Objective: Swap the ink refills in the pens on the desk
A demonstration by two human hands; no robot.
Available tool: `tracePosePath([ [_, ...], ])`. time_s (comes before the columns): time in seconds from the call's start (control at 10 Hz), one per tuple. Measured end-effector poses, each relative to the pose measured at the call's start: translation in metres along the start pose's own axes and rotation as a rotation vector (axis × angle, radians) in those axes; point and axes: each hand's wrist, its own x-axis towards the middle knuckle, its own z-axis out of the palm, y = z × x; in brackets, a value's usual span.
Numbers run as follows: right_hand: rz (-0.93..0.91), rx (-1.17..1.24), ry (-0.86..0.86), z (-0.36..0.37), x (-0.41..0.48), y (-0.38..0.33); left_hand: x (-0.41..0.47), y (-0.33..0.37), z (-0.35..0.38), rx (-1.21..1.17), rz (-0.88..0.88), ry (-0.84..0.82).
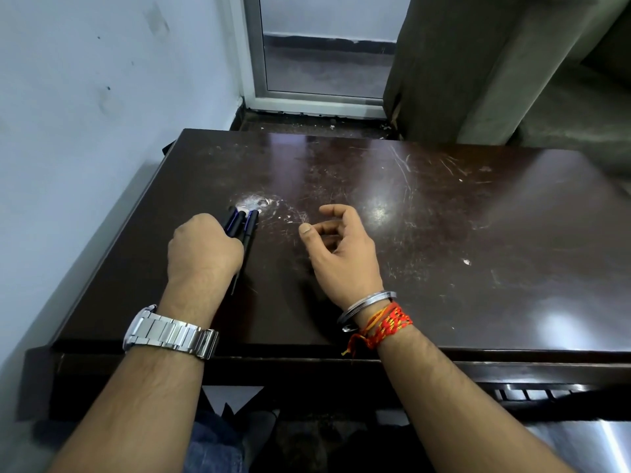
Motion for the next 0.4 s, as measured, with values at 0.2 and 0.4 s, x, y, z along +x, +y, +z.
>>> tracePosePath([
  [0.2,-0.019,0.004,0.001,0.0013,-0.0004,0.0004,-0.0017,0.0016,-0.0002,-0.045,0.018,0.006],
  [0.4,-0.056,-0.021,0.006,0.0025,-0.0005,0.0009,-0.0029,0.0045,0.0065,0.025,0.014,0.028],
])
